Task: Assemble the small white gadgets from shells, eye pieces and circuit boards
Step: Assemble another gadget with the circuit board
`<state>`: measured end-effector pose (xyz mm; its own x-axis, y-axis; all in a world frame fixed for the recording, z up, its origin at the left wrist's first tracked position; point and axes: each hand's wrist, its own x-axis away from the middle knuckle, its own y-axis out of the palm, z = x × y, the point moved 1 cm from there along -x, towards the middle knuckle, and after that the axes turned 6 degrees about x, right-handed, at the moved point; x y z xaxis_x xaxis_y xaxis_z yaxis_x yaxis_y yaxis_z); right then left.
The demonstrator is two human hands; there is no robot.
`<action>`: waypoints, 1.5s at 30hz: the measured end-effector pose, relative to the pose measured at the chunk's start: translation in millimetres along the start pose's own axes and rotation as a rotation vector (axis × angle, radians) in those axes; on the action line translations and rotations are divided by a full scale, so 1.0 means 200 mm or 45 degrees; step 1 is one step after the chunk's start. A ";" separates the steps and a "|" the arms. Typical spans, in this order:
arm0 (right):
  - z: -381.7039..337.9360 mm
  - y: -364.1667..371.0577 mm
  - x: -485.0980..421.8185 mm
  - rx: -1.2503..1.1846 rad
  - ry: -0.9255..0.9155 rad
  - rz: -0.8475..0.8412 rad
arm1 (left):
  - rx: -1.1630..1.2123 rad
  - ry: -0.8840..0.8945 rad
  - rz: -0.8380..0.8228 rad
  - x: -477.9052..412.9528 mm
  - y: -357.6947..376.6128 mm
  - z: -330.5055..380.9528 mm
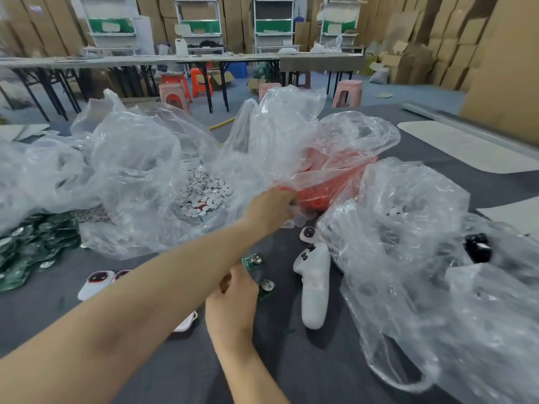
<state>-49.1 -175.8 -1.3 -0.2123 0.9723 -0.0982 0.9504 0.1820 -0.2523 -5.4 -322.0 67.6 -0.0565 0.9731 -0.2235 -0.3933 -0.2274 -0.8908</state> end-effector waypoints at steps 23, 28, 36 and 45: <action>-0.20 -0.10 0.20 -0.195 -0.147 -0.230 | 1.071 -0.275 0.567 1.28 -0.29 -0.29; -0.20 -0.10 0.21 -0.149 -0.168 -0.262 | 1.169 -0.309 0.627 1.27 -0.30 -0.32; -0.19 -0.11 0.20 -0.106 -0.198 -0.291 | 1.231 -0.358 0.559 1.26 -0.29 -0.34; -0.19 -0.12 0.17 -0.305 -0.065 -0.278 | 1.257 -0.434 0.618 1.26 -0.30 -0.36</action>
<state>-71.7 -141.8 37.5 -0.4227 0.8988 -0.1163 0.9062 0.4211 -0.0393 69.3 -65.6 35.8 -0.5845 0.7849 -0.2057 -0.8009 -0.5987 -0.0084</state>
